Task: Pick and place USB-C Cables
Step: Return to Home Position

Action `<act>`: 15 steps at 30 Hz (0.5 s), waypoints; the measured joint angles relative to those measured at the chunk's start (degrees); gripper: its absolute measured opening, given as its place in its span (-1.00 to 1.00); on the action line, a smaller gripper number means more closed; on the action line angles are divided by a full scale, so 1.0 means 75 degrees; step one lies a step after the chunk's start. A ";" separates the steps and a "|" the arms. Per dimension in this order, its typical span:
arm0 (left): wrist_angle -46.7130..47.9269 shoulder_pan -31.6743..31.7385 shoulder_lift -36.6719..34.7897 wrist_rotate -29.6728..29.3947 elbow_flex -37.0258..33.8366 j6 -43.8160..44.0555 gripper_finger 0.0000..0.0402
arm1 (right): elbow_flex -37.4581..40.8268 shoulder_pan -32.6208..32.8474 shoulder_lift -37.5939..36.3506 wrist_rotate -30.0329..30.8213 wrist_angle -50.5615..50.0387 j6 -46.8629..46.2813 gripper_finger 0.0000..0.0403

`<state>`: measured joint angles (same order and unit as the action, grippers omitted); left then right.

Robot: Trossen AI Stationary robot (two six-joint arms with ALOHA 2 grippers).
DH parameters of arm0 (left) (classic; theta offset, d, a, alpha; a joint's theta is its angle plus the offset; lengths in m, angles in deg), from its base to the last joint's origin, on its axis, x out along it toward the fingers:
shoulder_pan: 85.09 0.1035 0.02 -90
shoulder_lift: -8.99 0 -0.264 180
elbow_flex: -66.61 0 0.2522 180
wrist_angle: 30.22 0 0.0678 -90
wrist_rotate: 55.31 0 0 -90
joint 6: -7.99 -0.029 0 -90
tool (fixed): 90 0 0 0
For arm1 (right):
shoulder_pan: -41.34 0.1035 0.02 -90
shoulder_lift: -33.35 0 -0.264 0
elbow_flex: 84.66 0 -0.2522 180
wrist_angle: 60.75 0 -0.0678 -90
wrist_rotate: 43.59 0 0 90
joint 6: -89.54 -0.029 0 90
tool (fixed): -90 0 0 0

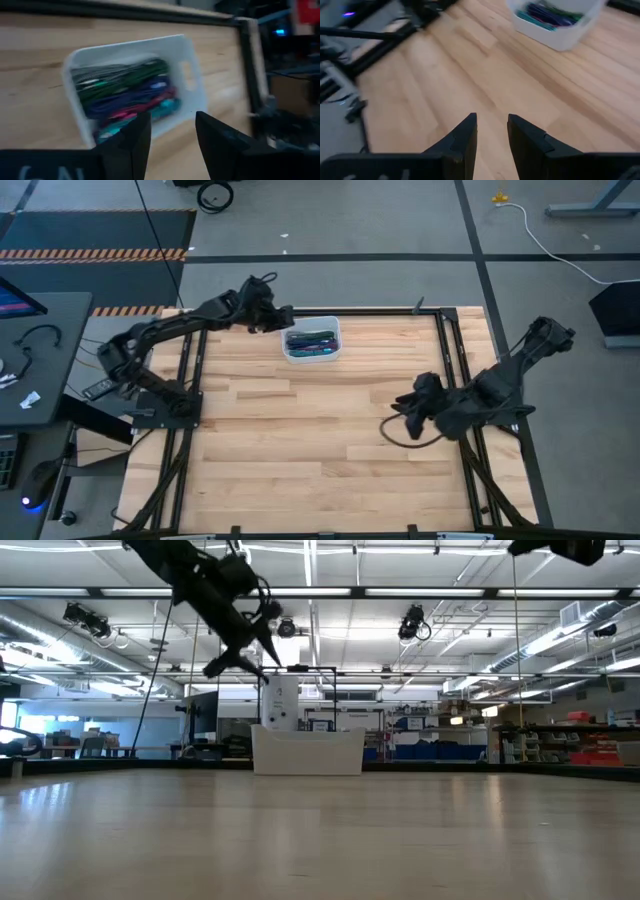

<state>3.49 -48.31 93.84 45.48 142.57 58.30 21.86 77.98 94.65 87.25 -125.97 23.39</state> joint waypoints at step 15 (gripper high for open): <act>-0.0129 -0.1669 -0.2010 -0.0493 0.0107 -0.0295 -0.25 | 0.0514 0.0399 -0.4135 -0.0808 0.0609 0.4205 -0.97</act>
<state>2.52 -60.82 78.77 41.78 143.37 56.09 25.71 80.97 63.64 81.19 -121.41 54.93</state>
